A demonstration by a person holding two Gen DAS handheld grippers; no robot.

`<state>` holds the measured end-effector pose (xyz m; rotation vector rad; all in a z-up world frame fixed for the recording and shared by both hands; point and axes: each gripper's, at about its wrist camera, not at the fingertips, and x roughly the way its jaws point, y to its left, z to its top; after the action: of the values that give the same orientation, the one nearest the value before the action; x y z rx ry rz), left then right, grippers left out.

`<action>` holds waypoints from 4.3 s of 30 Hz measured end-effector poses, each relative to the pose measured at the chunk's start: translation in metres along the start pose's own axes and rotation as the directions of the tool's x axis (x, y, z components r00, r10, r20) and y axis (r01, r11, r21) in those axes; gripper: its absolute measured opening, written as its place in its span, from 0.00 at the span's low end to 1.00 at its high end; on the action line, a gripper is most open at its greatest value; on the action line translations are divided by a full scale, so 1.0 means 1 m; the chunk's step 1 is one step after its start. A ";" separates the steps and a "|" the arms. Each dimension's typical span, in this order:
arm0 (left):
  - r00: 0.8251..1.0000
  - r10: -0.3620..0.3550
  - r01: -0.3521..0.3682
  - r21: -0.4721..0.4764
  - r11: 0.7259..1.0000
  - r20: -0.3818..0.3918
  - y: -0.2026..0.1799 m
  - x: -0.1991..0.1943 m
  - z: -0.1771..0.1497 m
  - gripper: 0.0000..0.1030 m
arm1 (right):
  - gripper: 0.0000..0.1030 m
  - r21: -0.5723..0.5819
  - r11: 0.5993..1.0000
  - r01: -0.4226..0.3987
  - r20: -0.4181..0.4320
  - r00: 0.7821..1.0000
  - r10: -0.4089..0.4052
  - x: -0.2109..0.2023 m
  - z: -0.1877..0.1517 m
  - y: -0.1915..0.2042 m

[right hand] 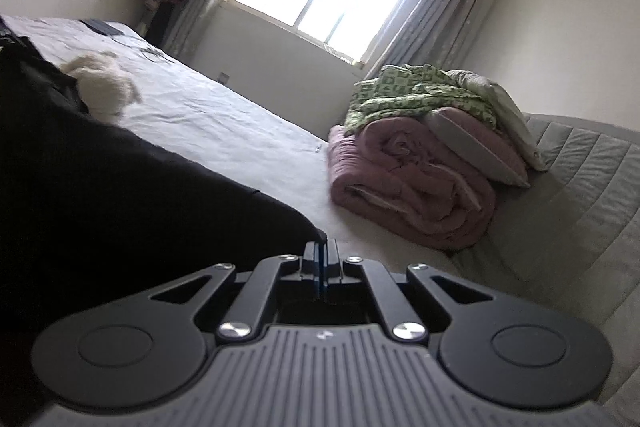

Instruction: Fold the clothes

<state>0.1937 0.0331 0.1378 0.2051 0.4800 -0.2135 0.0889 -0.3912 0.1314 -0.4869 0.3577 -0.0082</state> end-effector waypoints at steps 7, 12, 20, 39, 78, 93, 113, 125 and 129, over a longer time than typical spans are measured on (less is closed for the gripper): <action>0.995 0.037 -0.035 0.022 0.999 -0.097 -0.022 0.052 -0.014 0.07 | 0.01 0.008 0.999 0.032 -0.065 0.997 -0.032 0.067 0.020 -0.011; 0.986 0.015 -0.019 -0.024 1.000 -0.168 -0.020 0.070 -0.030 0.19 | 0.01 -0.010 1.000 0.026 -0.196 0.980 -0.027 0.114 -0.007 0.013; 0.986 0.064 -0.081 -0.102 0.991 -0.156 0.008 0.033 -0.033 0.39 | 0.23 0.094 0.992 0.081 -0.261 0.964 -0.054 0.101 -0.024 0.000; 0.950 -0.235 0.184 -0.240 0.953 -0.205 -0.108 -0.160 -0.129 0.47 | 0.36 0.550 0.772 -0.318 -0.234 0.829 0.508 -0.104 -0.069 0.045; 0.881 -0.420 0.224 -0.591 0.775 -0.217 -0.014 -0.288 -0.167 0.04 | 0.04 0.628 0.657 -0.417 -0.072 0.809 0.583 -0.271 -0.080 -0.037; 0.856 -0.302 0.049 -0.516 0.855 -0.419 -0.019 -0.280 -0.201 0.05 | 0.04 0.671 0.674 -0.307 -0.243 0.768 0.592 -0.298 -0.136 -0.029; 0.864 -0.242 -0.062 -0.570 0.820 -0.441 0.028 -0.264 -0.186 0.05 | 0.13 0.628 0.686 -0.368 -0.288 0.709 0.644 -0.317 -0.116 -0.034; 0.903 -0.278 -0.042 -0.711 0.702 -0.328 0.057 -0.141 -0.133 0.41 | 0.44 0.534 0.768 -0.353 -0.221 0.818 0.530 -0.215 -0.080 -0.057; 0.920 -0.251 -0.064 -0.746 0.663 -0.302 0.073 -0.083 -0.121 0.45 | 0.45 0.556 0.759 -0.338 -0.216 0.823 0.525 -0.153 -0.081 -0.060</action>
<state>0.0875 0.1453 0.0828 -0.6180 0.9385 -0.0599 -0.0776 -0.4669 0.1434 0.1356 0.8085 0.2709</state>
